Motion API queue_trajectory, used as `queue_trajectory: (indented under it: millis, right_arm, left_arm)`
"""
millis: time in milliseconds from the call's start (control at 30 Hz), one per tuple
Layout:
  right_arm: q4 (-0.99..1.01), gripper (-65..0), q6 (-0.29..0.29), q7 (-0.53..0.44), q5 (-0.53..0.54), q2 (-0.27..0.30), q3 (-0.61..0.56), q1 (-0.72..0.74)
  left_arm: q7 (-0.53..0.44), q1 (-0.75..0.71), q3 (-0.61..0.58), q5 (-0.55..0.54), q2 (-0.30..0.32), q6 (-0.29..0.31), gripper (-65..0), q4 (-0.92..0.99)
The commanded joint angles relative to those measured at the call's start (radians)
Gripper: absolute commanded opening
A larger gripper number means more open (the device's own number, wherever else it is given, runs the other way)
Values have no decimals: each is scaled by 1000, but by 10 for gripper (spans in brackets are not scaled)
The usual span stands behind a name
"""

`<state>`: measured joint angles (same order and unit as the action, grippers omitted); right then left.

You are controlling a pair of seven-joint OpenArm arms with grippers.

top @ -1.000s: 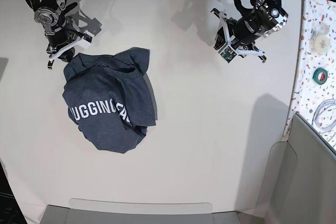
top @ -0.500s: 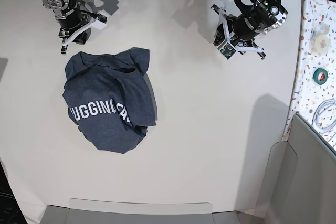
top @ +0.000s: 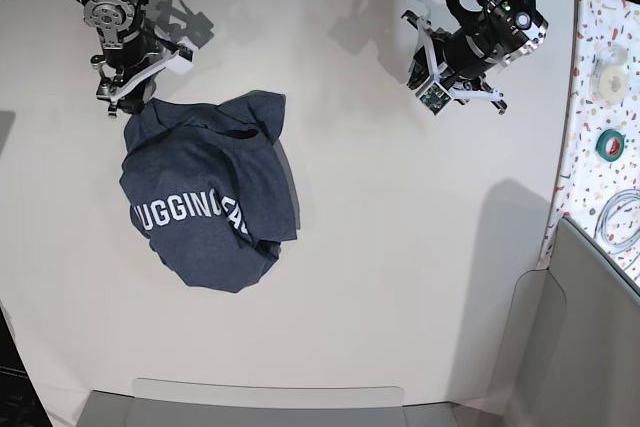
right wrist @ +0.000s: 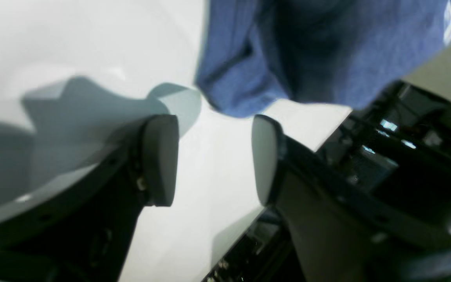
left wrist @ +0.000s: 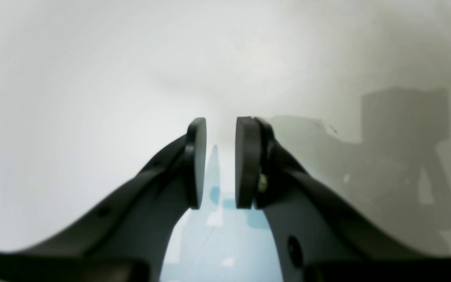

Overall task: Layout the t-shirt on the table in an organized manner, then fold the t-shirt properly
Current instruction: 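Lower the right gripper and pinch the t-shirt edge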

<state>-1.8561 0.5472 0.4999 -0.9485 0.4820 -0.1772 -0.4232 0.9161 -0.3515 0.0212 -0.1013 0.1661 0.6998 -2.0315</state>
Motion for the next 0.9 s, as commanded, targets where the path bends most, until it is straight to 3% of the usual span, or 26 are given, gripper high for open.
queue_trajectory:
  millis: [0, 267, 500, 733, 867]
  right_arm:
    - [17, -329, 7, 3, 0, 11, 2, 11]
    - [125, -329, 7, 3, 84, 24, -45, 102]
    - [183, -329, 7, 10, 87, 22, -153, 182]
    - [226, -331, 9, 12, 85, 21, -192, 211]
    - [243, -331, 72, 12, 84, 21, -192, 217]
  left_arm:
    - [-15, 2, 3, -8, 5, -4, -517, -21]
    - [-15, 2, 3, -8, 5, -4, -517, -21]
    - [-15, 2, 3, -8, 5, -4, -517, -21]
    - [-15, 2, 3, -8, 5, -4, -517, -19]
    - [-15, 4, 3, -8, 5, -4, -517, -19]
